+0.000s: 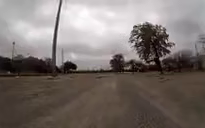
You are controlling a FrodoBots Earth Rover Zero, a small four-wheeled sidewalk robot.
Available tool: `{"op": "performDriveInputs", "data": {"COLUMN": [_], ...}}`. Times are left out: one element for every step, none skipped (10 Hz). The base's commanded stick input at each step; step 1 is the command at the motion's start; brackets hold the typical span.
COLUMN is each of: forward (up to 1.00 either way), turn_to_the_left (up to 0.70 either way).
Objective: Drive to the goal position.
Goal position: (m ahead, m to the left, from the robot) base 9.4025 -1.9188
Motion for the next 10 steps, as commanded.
{"op": "performDriveInputs", "data": {"forward": [0.7,0.7,0.7,0.7,0.7,0.7,0.7,0.7,0.7,0.7], "turn_to_the_left": [-0.03,-0.03,-0.03,-0.03,-0.03,-0.01,-0.01,-0.01,-0.01,-0.01]}}
